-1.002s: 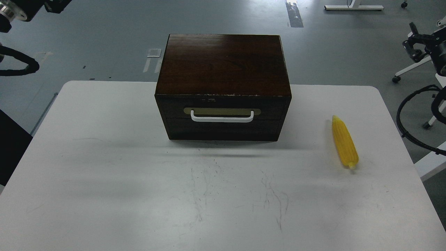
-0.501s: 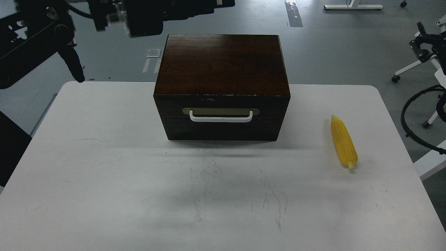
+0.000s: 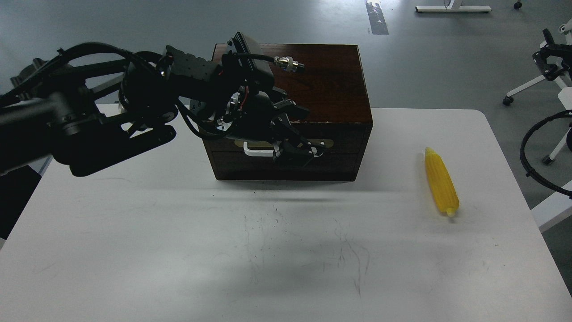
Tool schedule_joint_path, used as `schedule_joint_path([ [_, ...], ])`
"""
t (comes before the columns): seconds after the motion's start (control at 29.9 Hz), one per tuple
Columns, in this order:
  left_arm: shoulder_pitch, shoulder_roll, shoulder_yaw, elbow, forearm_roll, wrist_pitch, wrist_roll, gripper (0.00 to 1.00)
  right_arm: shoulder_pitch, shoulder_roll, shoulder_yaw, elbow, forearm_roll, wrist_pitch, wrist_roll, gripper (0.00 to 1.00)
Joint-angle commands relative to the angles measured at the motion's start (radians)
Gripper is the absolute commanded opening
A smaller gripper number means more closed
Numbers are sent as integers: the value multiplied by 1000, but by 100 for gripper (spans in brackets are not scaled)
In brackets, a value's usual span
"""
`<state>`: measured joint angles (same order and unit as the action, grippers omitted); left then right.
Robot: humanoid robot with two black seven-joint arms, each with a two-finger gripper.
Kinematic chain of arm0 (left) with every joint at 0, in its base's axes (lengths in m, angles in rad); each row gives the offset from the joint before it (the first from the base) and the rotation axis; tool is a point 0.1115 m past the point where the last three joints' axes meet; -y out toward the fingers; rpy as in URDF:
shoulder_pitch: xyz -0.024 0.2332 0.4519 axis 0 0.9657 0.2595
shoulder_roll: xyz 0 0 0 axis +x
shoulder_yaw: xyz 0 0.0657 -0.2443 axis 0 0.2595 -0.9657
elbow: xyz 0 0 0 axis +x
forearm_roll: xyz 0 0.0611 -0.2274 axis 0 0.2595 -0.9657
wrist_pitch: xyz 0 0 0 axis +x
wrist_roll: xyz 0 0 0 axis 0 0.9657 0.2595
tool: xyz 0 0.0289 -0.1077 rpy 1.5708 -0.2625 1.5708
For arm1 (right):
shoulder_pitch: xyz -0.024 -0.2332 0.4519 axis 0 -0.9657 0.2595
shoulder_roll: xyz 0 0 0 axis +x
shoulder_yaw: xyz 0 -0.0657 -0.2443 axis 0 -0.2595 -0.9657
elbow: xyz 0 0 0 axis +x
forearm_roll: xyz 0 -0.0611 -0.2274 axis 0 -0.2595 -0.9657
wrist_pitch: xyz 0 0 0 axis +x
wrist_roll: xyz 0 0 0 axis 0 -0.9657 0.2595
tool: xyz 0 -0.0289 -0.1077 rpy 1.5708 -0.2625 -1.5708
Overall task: Put corn in drawer with both arms
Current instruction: 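Reach the left gripper to the white drawer handle and hook it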
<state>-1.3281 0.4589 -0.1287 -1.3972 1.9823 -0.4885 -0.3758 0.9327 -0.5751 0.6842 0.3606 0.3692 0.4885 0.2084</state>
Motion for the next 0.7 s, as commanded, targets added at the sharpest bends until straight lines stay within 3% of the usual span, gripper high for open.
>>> schedule_joint_path([
  [0.0, -5, -16, 73, 7, 168, 0, 0, 85, -2, -11, 0, 0, 1, 0, 0, 100],
  [0.67, 4, -28, 149, 32, 199, 0, 3, 75, -38, -8, 14, 1, 8, 0, -3, 100],
])
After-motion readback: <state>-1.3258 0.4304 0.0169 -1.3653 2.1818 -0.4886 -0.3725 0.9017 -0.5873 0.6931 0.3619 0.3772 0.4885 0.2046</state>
